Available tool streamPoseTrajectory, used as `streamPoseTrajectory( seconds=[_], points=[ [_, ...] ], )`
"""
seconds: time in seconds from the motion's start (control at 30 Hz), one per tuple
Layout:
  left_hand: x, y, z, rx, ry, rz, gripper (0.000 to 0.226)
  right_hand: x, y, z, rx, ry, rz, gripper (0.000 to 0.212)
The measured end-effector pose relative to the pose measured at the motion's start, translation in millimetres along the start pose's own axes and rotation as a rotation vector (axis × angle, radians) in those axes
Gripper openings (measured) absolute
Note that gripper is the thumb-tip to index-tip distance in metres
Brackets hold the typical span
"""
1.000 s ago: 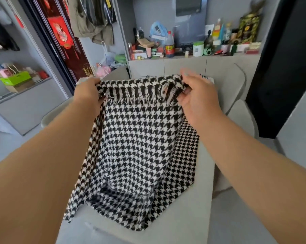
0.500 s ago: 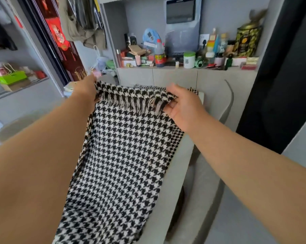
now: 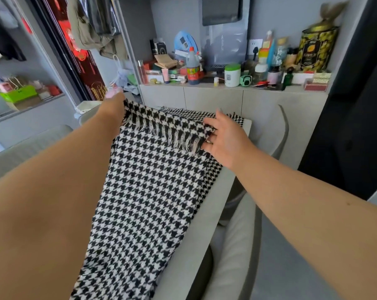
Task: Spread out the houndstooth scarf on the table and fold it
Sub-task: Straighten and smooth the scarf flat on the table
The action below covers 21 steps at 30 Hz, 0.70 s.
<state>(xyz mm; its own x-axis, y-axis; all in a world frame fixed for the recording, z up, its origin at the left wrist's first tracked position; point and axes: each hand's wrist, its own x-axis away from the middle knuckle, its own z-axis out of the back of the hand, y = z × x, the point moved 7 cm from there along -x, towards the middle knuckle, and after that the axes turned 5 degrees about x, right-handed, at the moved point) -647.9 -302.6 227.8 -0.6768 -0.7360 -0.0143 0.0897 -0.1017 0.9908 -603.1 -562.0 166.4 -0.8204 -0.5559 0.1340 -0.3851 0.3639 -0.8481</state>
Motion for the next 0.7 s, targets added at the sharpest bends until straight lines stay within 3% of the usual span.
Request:
streamPoseTrajectory(
  seconds=[0.7],
  points=[
    [-199,23,-229,-0.119,0.119,0.053,0.055,-247,-100,128,-0.138,-0.064,-0.146,0.064]
  ],
)
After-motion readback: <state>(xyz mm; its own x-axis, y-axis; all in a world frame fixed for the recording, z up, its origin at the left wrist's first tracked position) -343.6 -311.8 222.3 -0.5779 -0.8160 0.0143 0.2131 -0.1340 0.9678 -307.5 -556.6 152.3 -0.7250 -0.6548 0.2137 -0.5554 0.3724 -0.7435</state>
